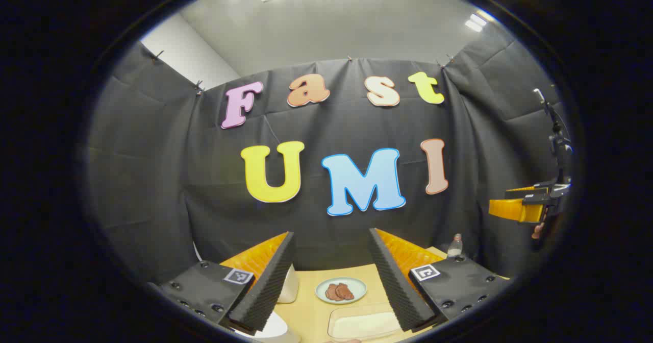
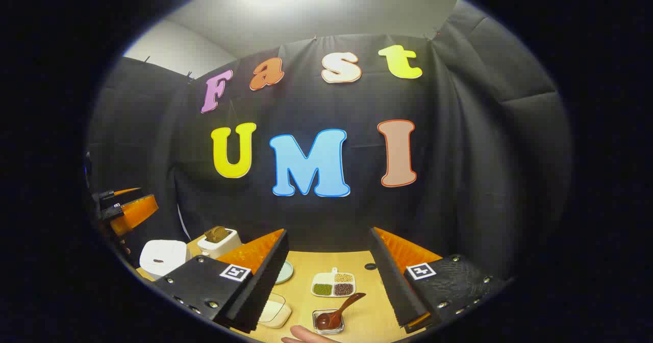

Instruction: Close the left gripper, press the button to open the rice cooker; take a wooden spoon from the chopstick holder with the right hand, scoop a spoonful of rice and pour it into the rice cooker, then put the wooden spoon back into the chopstick holder.

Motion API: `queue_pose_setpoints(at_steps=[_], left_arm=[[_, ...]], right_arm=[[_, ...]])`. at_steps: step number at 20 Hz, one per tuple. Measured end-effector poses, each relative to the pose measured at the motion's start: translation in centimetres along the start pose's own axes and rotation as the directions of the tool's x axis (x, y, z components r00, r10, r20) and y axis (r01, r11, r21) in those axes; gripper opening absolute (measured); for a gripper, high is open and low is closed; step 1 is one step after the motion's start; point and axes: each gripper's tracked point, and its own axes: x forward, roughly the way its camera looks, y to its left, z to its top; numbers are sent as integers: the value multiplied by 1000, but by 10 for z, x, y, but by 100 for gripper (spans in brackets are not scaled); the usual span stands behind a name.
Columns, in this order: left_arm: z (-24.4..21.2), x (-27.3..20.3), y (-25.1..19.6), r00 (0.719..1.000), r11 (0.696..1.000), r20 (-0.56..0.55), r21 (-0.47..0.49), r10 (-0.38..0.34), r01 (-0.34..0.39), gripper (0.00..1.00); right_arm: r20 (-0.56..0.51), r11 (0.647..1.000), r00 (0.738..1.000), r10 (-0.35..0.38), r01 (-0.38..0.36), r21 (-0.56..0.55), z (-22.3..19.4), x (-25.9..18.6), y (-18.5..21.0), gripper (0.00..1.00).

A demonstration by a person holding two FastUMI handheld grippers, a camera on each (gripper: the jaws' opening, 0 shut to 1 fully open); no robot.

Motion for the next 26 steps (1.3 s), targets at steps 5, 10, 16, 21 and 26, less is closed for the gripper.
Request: queue_pose_setpoints(at_steps=[5, 10, 16, 21, 26], left_arm=[[-12, 10, 18, 1000, 998, 24, -54, -15, 16, 96], [-2, 11, 33, 997, 1000, 73, -21, 3, -2, 97], [-30, 22, 46, 1000, 999, 18, -39, -5, 5, 96], [-45, 21, 67, 1000, 998, 6, -53, 24, -24, 96], [-65, 16, 97, 996, 996, 8, -18, 87, -86, 93]], right_arm=[[-4, 1000, 1000, 15, -15, 6, -7, 4, -2, 95], [27, 999, 999, 34, -33, -23, -2, 8, 10, 95], [-6, 999, 999, 45, -45, -12, -12, 17, 17, 95], [-14, 998, 998, 57, -57, -14, -19, 22, 22, 95], [-2, 999, 999, 35, -35, -39, -27, 27, 15, 95]])
